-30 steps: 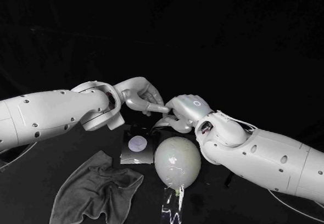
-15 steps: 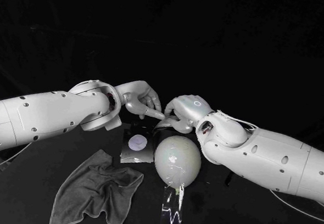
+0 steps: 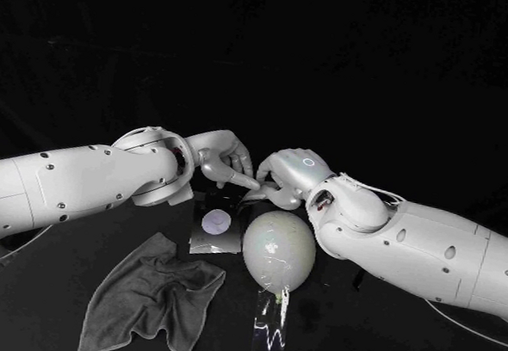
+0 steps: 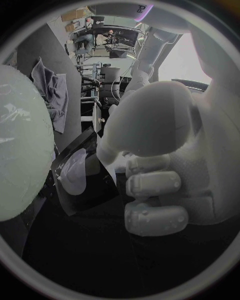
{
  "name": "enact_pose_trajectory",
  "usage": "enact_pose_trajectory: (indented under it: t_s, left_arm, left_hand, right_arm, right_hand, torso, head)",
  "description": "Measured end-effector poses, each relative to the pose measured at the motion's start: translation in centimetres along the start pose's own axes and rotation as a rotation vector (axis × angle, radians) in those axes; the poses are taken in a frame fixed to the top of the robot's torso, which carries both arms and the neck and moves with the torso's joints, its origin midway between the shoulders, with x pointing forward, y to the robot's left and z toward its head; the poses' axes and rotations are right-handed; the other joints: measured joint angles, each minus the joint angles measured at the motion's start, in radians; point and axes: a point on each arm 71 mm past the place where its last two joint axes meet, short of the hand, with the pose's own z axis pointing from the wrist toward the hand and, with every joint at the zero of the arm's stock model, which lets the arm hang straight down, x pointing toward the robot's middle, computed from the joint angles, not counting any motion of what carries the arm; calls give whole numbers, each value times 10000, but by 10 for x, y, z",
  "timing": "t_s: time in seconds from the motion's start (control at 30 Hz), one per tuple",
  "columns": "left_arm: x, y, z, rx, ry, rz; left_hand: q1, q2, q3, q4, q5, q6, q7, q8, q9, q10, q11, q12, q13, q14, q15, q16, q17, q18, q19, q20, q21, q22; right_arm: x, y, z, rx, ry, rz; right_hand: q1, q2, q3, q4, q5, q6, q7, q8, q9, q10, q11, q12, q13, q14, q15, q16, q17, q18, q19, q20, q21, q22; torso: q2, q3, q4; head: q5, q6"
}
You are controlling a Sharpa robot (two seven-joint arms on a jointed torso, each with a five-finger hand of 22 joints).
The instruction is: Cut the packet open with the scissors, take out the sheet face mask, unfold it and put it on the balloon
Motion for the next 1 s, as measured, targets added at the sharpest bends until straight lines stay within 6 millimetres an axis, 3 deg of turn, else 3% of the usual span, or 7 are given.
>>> enact_pose_trajectory:
  t_s: [0.23,0.53,0.9,1.0]
  left_arm:
    - [5,0,2,-250,369,145]
    - [11,-1,2,-416,870,251]
    - [14,-3,4,-423,1046,259]
    - [14,-3,4,-427,1061,248]
  left_hand:
    - [188,187,-29,-27,0,-73,-71,-91,-158,-56,-55,-120,-152,-346,-16,-235,-876,-4,-236,-85,73,102]
    - [189,269,-248,0,0,-25,-117,-208,-317,339,-134,-105,-198,-226,-90,-189,-530,-7,-311,-82,295,226]
    - [9,1073,-245,3,0,132,-193,-330,-489,583,-213,0,-222,-73,-144,-50,-280,-62,-382,-154,528,383]
    - [194,1377,-44,-26,-2,154,-216,-387,-542,599,-230,0,-245,-28,-188,-50,-225,33,-382,-154,573,407]
  right_arm:
    - [0,1,0,8,-9,4]
    - [0,2,0,34,-11,-12]
    - [0,7,0,-34,34,17]
    - [0,7,-1,-42,56,26]
  right_hand:
    - [-39,-39,30,-30,-1,2,-2,17,0,0,0,-5,1,0,0,34,1,0,-4,1,0,2]
    - [-39,-39,30,-31,-2,3,-1,18,0,-1,0,-28,-5,-22,-18,33,9,1,-18,-10,-1,0]
    - [-53,-55,57,-58,-22,-3,5,104,0,-2,0,2,-5,-39,-31,25,8,1,-20,-9,-5,-5]
    - [-40,-92,57,-58,-22,-4,6,140,0,-2,1,1,-3,-39,-31,21,9,0,-20,-8,32,-3]
  torso:
    - [0,6,0]
    - [-5,1,6]
    - [-7,0,7]
    - [-8,0,6]
  head:
    - [-5,-27]
    - [-21,-52]
    - [-15,-57]
    - [-12,-67]
